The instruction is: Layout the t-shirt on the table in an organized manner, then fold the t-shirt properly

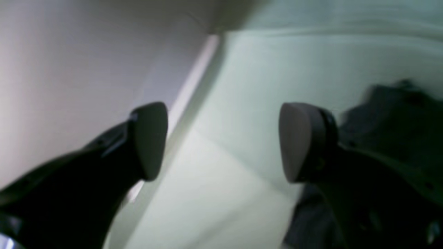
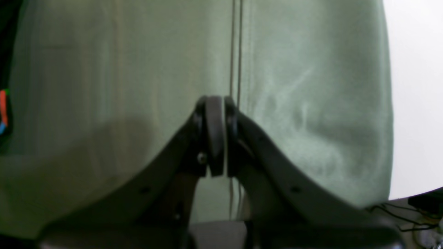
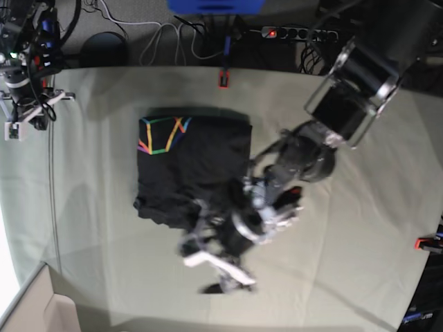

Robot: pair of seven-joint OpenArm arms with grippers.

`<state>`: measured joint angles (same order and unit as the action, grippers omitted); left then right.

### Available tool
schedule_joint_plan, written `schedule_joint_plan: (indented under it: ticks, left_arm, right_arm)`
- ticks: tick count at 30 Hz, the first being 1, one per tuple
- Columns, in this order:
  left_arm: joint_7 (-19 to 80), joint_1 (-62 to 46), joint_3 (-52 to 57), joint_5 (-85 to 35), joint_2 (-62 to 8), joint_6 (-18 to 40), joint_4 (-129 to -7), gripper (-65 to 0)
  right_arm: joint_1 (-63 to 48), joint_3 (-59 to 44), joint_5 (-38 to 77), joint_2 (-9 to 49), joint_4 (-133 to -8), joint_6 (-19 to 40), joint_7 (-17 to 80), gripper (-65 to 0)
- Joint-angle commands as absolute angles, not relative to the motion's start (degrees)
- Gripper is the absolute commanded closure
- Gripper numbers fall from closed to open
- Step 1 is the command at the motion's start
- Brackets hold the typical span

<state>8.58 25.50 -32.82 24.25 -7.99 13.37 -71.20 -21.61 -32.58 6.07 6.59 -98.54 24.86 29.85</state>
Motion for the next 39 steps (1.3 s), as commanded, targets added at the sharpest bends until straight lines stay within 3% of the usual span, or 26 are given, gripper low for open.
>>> schedule_joint_plan:
  ticks: [1,6,8,13,18,30,39]
  left_arm:
    - [9.71,25.1,-30.64,24.13,-8.75,12.79,-73.45,-48.5]
    - [16.92,14.64,-13.14,23.69,-11.3,12.79,-80.13,-48.1]
    - [17.45,8.66,-3.12,23.69,-10.95,12.79,-83.03,-44.3]
    - [17.36,-5.23,17.01,23.6,-10.51,12.88,-89.45,-20.6]
    - [17.27,-14.81,29.41,23.6,-8.22,12.88,-92.44,-0.3]
    - [17.19,-28.18,42.77,22.9,-0.48,12.97,-93.14,0.0]
    - [17.27,-36.88,44.09,4.35,1.36,12.97,-90.77,0.0]
  right_arm:
    - [-21.49,-32.92,6.81,7.25,-100.97,25.19,28.18,0.0]
    - [-21.76,-29.67,6.9,4.26,-107.82,25.36,28.18,0.0]
    - [-21.85,-26.59,6.9,2.95,-110.02,27.3,28.18,0.0]
    - [-21.85,-17.63,6.55,-0.75,-111.6,35.91,28.18,0.0]
    - [-20.88,-6.2,6.55,-0.57,-109.05,37.32,27.74,0.0]
    - [-14.46,0.04,6.64,1.36,-91.91,37.32,27.56,0.0]
    - [-17.98,-1.45,6.9,5.49,-92.88,40.0,27.56,0.0]
